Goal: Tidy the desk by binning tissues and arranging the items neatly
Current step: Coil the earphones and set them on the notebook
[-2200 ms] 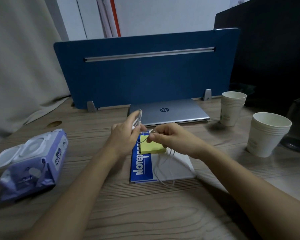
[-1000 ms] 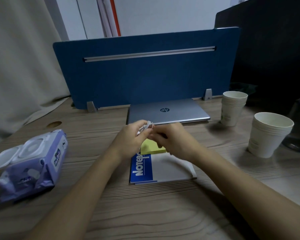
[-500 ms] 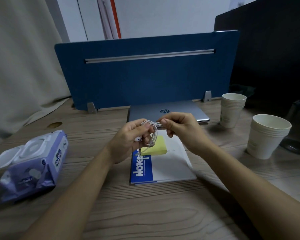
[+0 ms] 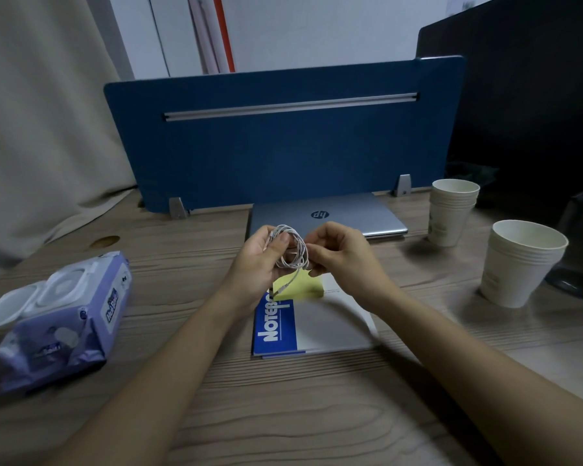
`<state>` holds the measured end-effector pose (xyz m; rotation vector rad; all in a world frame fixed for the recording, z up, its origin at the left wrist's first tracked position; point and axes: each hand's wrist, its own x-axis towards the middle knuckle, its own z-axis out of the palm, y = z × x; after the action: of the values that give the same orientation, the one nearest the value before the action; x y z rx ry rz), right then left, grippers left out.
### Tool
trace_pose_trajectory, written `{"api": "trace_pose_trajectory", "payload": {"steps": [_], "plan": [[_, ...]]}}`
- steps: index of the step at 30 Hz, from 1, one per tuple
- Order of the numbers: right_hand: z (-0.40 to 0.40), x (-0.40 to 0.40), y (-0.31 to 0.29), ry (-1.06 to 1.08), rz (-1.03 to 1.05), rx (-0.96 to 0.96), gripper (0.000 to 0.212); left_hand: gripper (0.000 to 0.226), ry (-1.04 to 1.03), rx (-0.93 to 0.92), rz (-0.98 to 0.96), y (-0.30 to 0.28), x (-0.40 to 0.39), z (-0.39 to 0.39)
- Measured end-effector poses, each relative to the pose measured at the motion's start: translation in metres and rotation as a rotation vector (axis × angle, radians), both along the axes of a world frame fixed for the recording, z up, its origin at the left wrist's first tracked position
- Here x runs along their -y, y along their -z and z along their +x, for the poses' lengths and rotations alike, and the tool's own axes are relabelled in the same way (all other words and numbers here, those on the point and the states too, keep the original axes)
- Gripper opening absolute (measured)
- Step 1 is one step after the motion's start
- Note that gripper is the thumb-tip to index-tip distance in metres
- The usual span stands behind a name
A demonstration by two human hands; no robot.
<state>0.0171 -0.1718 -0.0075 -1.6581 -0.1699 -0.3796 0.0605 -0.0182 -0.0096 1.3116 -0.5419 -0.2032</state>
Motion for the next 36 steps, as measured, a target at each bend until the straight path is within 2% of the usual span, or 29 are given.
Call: {"api": "trace_pose_trajectory", "payload": {"steps": [3, 10, 14, 16, 19, 29, 34, 36], "plan": [[0.000, -0.001, 0.000, 0.005, 0.008, -0.010, 0.005, 0.014, -0.080, 0.039, 0.066, 0.005, 0.000, 0.004], [-0.006, -0.004, -0.003, -0.077, 0.041, -0.062, 0.032, 0.039, -0.201, 0.074, 0.158, 0.008, -0.001, 0.004], [-0.007, -0.005, -0.004, -0.077, 0.032, -0.076, 0.014, 0.034, -0.248, 0.101, 0.198, 0.008, -0.002, 0.002], [-0.006, -0.005, -0.002, -0.044, 0.018, -0.077, 0.013, 0.031, -0.256, 0.113, 0.217, 0.008, -0.001, 0.000], [-0.005, -0.003, -0.003, -0.026, 0.031, -0.083, 0.003, 0.029, -0.238, 0.093, 0.203, 0.008, 0.002, -0.002], [-0.003, 0.004, -0.005, -0.066, 0.171, -0.139, 0.012, 0.030, -0.128, 0.004, 0.125, 0.005, -0.002, 0.002], [-0.001, 0.006, -0.004, -0.060, 0.136, -0.134, 0.011, 0.035, -0.005, -0.103, 0.049, 0.001, -0.004, 0.000], [0.000, 0.005, -0.003, -0.030, 0.063, -0.106, 0.013, 0.034, 0.008, -0.133, 0.047, 0.000, -0.004, -0.001]]}}
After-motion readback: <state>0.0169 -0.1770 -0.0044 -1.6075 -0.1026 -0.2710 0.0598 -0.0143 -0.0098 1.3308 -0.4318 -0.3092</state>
